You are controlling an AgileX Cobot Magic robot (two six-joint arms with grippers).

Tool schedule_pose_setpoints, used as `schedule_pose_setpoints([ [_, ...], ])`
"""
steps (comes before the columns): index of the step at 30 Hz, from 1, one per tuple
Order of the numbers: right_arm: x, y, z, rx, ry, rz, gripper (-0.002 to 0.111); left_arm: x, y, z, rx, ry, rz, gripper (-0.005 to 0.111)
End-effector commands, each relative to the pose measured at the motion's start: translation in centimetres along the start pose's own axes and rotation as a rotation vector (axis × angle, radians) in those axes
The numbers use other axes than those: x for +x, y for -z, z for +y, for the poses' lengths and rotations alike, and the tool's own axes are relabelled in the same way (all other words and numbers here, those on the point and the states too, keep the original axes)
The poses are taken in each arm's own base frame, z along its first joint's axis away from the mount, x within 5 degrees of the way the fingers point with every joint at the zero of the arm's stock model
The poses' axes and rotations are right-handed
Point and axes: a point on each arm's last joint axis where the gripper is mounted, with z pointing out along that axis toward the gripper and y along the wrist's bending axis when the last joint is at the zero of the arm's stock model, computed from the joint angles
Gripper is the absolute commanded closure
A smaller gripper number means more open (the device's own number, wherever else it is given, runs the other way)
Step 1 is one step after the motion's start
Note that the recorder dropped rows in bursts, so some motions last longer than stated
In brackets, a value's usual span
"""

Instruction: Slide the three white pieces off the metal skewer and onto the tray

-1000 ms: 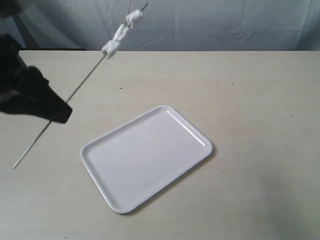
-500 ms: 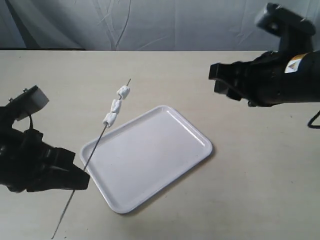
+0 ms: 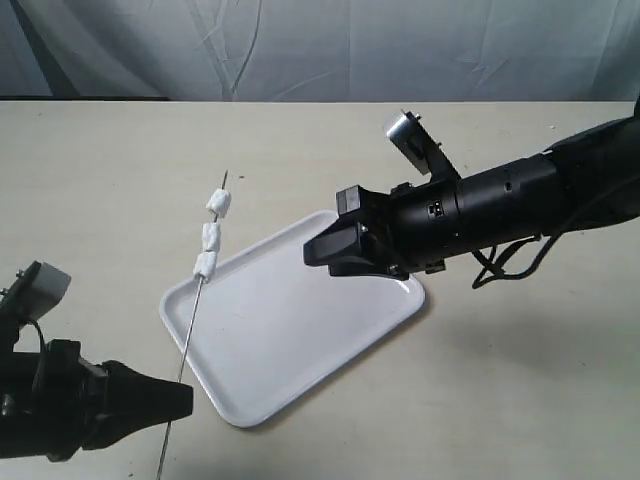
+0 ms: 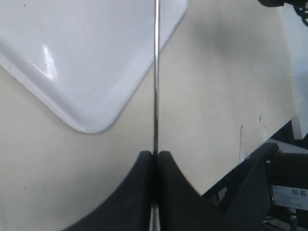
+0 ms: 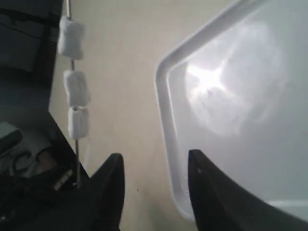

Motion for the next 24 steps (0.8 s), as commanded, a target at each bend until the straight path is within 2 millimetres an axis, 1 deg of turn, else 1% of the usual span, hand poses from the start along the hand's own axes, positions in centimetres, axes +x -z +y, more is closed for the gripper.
schedule_pose_setpoints([
  [1,-1.1,-0.7,-0.6,-0.096,0.004,-0.097,0.065,-0.3,0.0,-0.1,0.021,0.01,-0.055,0.107],
  [4,-0.5,-1.7,-1.6,-0.143,-0.038,-0.045,0.056,0.0,-0.5,0.0,0.047,0.041,-0.002,0.107],
  [5,-0.2,-2.2,-2.2,-0.157,-0.06,-0.022,0.055,0.3,-0.8,0.1,0.067,0.065,0.029,0.107],
  [8,0.3,-3.0,-2.8,-0.168,-0.076,0.008,0.055,1.2,-1.0,0.6,0.069,0.095,0.076,0.107],
  [12,0.4,-3.2,-3.0,-0.137,-0.062,0.006,0.055,2.8,-0.9,1.2,0.068,0.102,0.113,0.107],
  [14,0.1,-3.5,-2.5,-0.159,-0.039,0.011,0.055,3.4,-0.8,1.3,0.098,0.12,0.103,0.107],
  [15,-0.1,-3.9,-2.2,-0.17,-0.025,0.018,0.055,3.9,-0.7,1.2,0.125,0.093,0.12,0.107],
  [17,-0.4,-5.0,-1.4,-0.166,0.014,0.028,0.055,4.1,-0.6,1.0,0.159,0.083,0.132,0.107],
  [22,-0.8,-6.6,-0.3,-0.152,0.056,0.04,0.055,4.2,-0.6,0.9,0.167,0.081,0.134,0.107],
  [24,-1.1,-6.6,-0.3,-0.138,0.044,0.029,0.055,4.1,-0.6,1.0,0.156,0.081,0.131,0.107],
])
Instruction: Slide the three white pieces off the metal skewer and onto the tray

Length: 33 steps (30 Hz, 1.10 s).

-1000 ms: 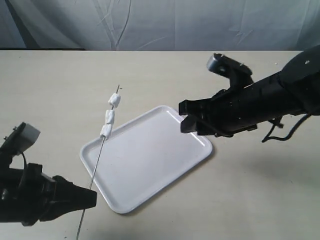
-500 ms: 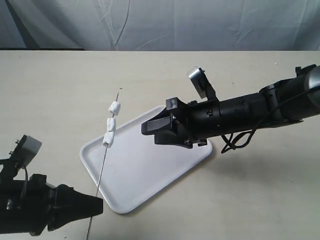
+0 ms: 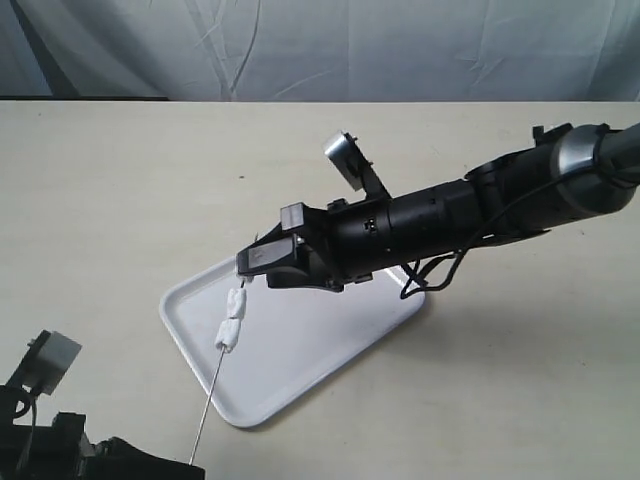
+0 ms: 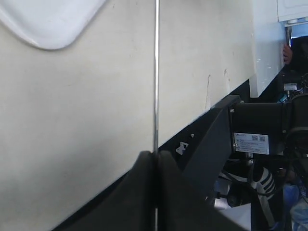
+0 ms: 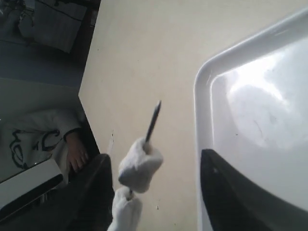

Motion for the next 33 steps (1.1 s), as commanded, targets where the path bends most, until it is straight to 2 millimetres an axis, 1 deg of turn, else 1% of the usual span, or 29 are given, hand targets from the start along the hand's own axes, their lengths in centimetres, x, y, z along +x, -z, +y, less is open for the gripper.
schedule_pose_setpoints([
  [1,-0.7,-0.4,0.2,0.019,0.002,-0.019,0.055,0.0,0.0,0.0,0.004,0.0,-0.005,0.107],
  [5,-0.8,-0.4,0.3,0.018,-0.021,-0.02,0.055,-0.2,0.0,0.2,-0.024,-0.003,-0.016,0.107],
  [10,-0.7,-0.5,0.3,0.018,-0.056,-0.019,0.055,-1.1,-0.1,-0.4,-0.012,-0.025,-0.035,0.107],
  [13,-0.4,-0.9,0.6,0.014,-0.059,-0.004,0.056,-1.1,-0.1,-0.5,0.001,-0.027,-0.032,0.107],
  [14,-0.4,-1.0,0.6,0.019,-0.058,-0.004,0.058,-1.1,-0.1,-0.5,0.004,-0.027,-0.031,0.107],
  [18,-0.3,-1.2,0.7,0.022,-0.055,0.0,0.073,-1.1,-0.1,-0.7,0.023,-0.027,-0.024,0.107],
  [19,-0.2,-1.2,0.7,0.015,-0.055,0.003,0.074,-1.1,-0.1,-0.7,0.024,-0.027,-0.024,0.107],
  [33,-0.2,-1.2,0.8,0.008,-0.055,0.006,0.074,-1.1,-0.1,-0.5,0.0,-0.005,-0.032,0.107],
])
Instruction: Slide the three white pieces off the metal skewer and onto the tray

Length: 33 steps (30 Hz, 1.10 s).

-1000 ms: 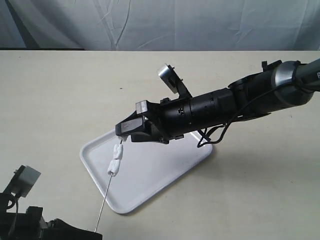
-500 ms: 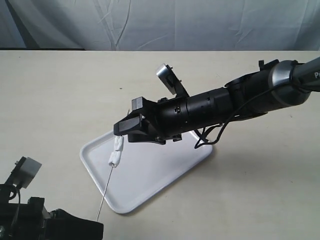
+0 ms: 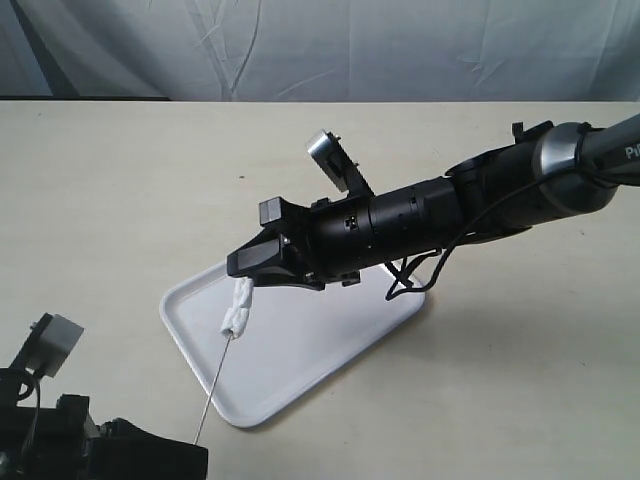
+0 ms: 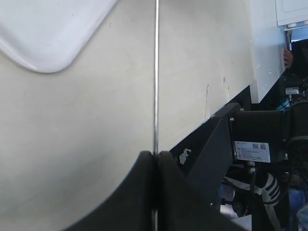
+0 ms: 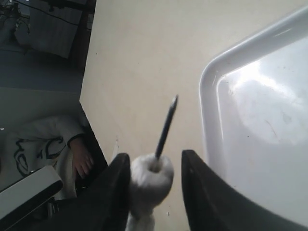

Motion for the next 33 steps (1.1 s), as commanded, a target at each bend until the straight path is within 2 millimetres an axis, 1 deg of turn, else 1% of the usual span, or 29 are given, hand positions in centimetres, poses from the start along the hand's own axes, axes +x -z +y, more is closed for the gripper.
schedule_pose_setpoints([
  [1,-0.1,-0.1,0.1,-0.009,0.007,0.001,0.075,-0.2,-0.1,-0.1,-0.002,0.025,-0.011,0.107],
  [7,-0.1,-0.1,0.1,-0.009,0.011,0.001,0.09,-0.2,-0.1,0.0,-0.009,0.025,-0.014,0.107],
  [14,-0.1,-0.1,0.0,0.005,0.026,-0.005,0.09,0.0,0.0,-0.2,0.015,0.037,0.013,0.107],
  [18,-0.4,-0.1,-0.5,0.063,0.035,-0.03,0.09,1.0,0.0,-0.1,0.033,0.065,0.058,0.107],
  [22,-1.5,0.0,-0.7,0.128,0.057,-0.078,0.09,2.4,0.2,0.3,0.037,0.08,0.109,0.107],
  [27,-3.2,0.2,-0.8,0.221,0.089,-0.152,0.09,2.5,0.2,-0.2,0.092,0.095,0.117,0.107],
  [32,-3.2,0.6,-1.9,0.33,0.145,-0.121,0.089,2.5,0.2,-0.2,0.095,0.095,0.118,0.107],
  [33,-3.1,0.7,-2.2,0.347,0.15,-0.099,0.087,2.5,0.2,-0.1,0.088,0.094,0.115,0.107],
])
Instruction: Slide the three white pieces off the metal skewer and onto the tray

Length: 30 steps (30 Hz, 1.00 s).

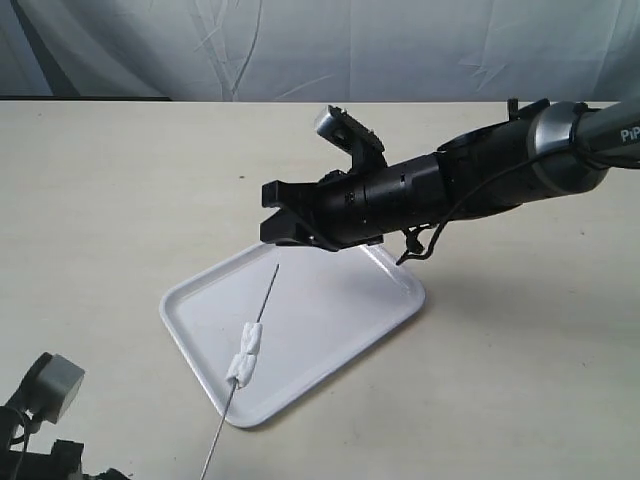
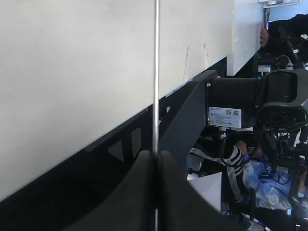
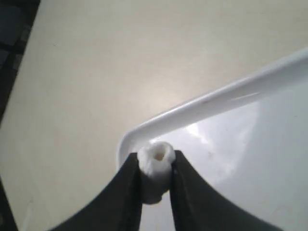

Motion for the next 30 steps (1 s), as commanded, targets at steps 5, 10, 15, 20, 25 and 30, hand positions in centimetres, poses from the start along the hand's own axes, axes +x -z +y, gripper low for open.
schedule_pose_setpoints([
  [5,1.0,0.5,-1.4,0.09,0.071,0.146,0.057,-0.3,0.1,1.2,-0.129,0.005,-0.047,0.107],
  [10,1.3,0.5,-0.9,0.037,0.008,0.177,0.062,-0.5,0.1,1.5,-0.16,0.013,-0.071,0.107],
  [15,1.6,0.6,0.5,-0.101,-0.059,0.215,0.07,-0.8,0.1,1.2,-0.142,0.015,-0.084,0.107],
  [20,2.0,0.7,1.3,-0.188,-0.073,0.261,0.07,-1.1,0.1,1.1,-0.129,0.027,-0.104,0.107],
  [25,2.7,0.2,2.6,-0.24,-0.063,0.275,0.07,-1.2,0.0,0.8,-0.111,0.019,-0.101,0.107],
  [30,3.6,-0.5,3.5,-0.265,-0.008,0.305,0.07,-1.1,0.0,0.5,-0.074,0.018,-0.086,0.107],
])
